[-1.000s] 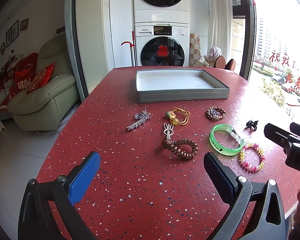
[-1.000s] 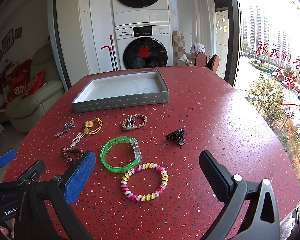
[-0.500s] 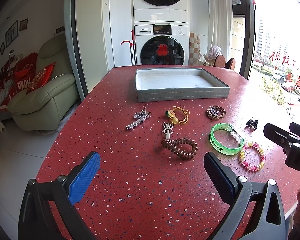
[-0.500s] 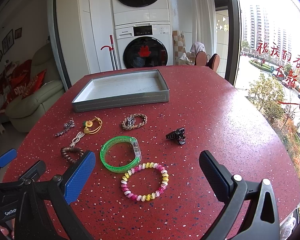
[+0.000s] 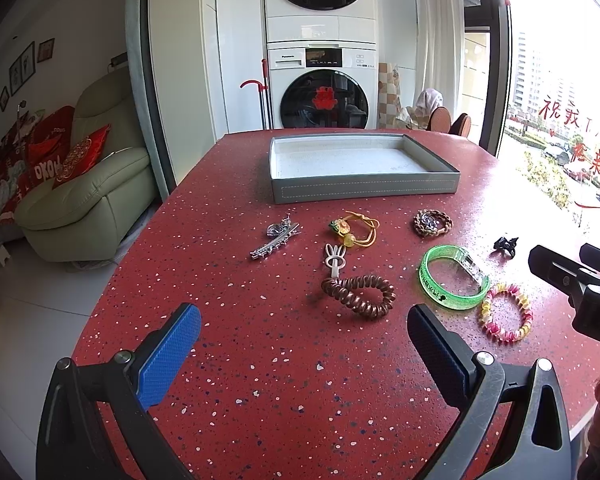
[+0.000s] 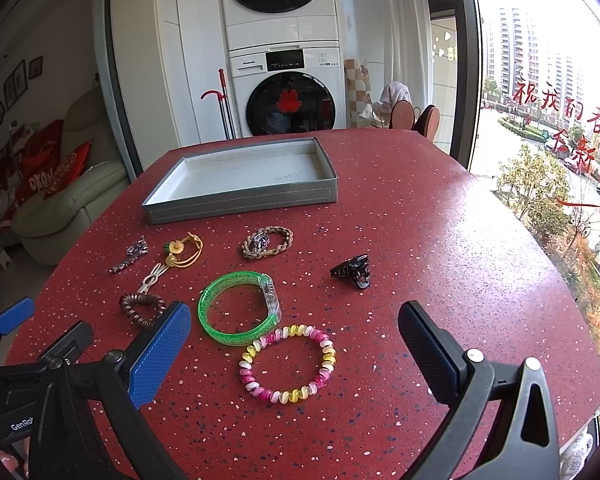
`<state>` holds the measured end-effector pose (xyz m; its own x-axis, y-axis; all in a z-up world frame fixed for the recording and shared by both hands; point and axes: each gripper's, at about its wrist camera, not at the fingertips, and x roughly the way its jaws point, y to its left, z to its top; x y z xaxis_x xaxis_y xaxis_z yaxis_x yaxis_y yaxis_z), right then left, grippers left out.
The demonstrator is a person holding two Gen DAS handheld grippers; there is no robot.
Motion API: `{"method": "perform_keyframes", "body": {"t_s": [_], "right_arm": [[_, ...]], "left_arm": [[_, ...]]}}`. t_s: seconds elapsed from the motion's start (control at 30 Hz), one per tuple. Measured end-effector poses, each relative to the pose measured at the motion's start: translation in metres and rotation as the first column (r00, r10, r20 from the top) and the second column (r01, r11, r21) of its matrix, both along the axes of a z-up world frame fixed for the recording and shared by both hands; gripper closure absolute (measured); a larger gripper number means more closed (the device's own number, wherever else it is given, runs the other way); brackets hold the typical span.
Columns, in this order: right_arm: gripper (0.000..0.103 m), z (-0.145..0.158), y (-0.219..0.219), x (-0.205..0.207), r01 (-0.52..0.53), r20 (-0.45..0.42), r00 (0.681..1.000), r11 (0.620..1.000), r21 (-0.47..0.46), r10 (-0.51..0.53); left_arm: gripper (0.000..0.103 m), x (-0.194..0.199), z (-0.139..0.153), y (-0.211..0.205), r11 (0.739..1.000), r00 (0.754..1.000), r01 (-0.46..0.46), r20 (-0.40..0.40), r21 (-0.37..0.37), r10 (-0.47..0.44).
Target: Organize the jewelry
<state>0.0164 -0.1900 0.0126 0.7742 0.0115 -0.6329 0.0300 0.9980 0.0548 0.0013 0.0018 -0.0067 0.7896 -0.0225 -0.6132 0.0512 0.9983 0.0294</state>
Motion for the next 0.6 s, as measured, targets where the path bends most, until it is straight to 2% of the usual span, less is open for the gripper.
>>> {"method": "perform_keyframes", "body": {"t_s": [0.27, 0.43, 0.6], "right_arm": [[0.0, -0.004, -0.012, 0.003, 0.012, -0.041, 0.999, 1.0, 0.009, -0.012], [0.0, -0.011, -0.027, 0.01, 0.046, -0.126, 0.991, 0.999, -0.012, -0.047], [0.0, -0.025, -0.034, 0.019, 0.053, -0.225, 0.973, 0.998, -0.043, -0.061]], "left_arm": [[0.0, 0.008, 0.001, 0.001, 1.0, 0.999, 0.019, -0.033, -0.01, -0.019], [0.0, 0.032, -0.002, 0.007, 0.998, 0.992, 0.038, -0.117, -0.056, -0.045], [0.0, 0.065, -0.01, 0.009, 0.989, 0.97, 0.059, -0.228, -0.136, -0.089]]}}
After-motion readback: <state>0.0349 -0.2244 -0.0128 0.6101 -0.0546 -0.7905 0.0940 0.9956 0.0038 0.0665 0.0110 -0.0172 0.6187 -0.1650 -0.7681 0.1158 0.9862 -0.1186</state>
